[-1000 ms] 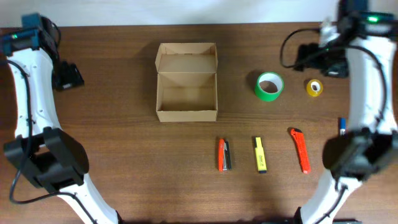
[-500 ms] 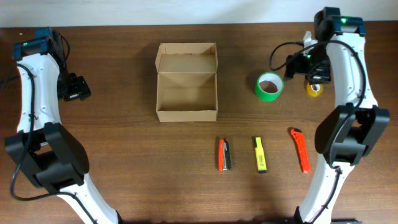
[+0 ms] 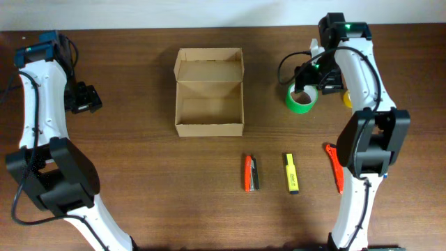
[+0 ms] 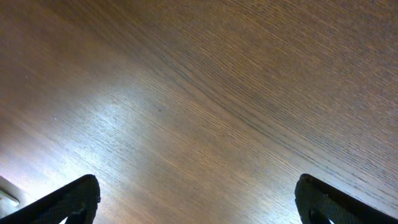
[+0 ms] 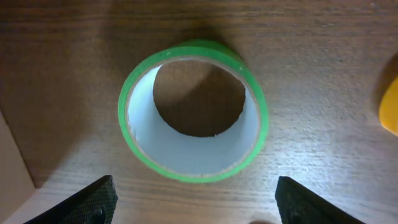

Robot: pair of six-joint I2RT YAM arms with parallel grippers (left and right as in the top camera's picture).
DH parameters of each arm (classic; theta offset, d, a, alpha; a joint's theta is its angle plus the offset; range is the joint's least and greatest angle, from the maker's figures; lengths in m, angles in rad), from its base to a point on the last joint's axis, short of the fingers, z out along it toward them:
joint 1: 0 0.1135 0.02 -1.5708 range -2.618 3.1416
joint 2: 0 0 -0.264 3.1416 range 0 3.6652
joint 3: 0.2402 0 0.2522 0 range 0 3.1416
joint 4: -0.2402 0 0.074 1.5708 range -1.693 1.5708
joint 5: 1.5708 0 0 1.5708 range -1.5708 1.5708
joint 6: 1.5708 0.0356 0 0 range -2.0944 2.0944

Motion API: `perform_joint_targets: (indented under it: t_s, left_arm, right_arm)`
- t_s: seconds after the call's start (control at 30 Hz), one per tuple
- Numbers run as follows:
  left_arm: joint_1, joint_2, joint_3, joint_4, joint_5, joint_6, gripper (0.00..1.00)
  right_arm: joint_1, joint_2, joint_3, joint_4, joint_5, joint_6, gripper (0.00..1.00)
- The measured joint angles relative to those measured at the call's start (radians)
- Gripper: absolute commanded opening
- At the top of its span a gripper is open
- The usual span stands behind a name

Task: Pack container
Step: 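Grasp the green tape roll rim with the right gripper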

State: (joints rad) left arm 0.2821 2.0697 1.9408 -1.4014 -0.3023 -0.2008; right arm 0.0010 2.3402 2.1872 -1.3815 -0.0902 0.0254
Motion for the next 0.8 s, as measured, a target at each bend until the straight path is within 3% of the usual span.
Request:
perform_joint_targets:
  t_s: [0.8]
  left_arm:
    - [0.0, 0.0, 0.0, 0.0, 0.0, 0.0, 1.0]
  right_arm:
    - [-0.06, 0.009, -0.024, 0.058, 0.053, 0.0, 0.83]
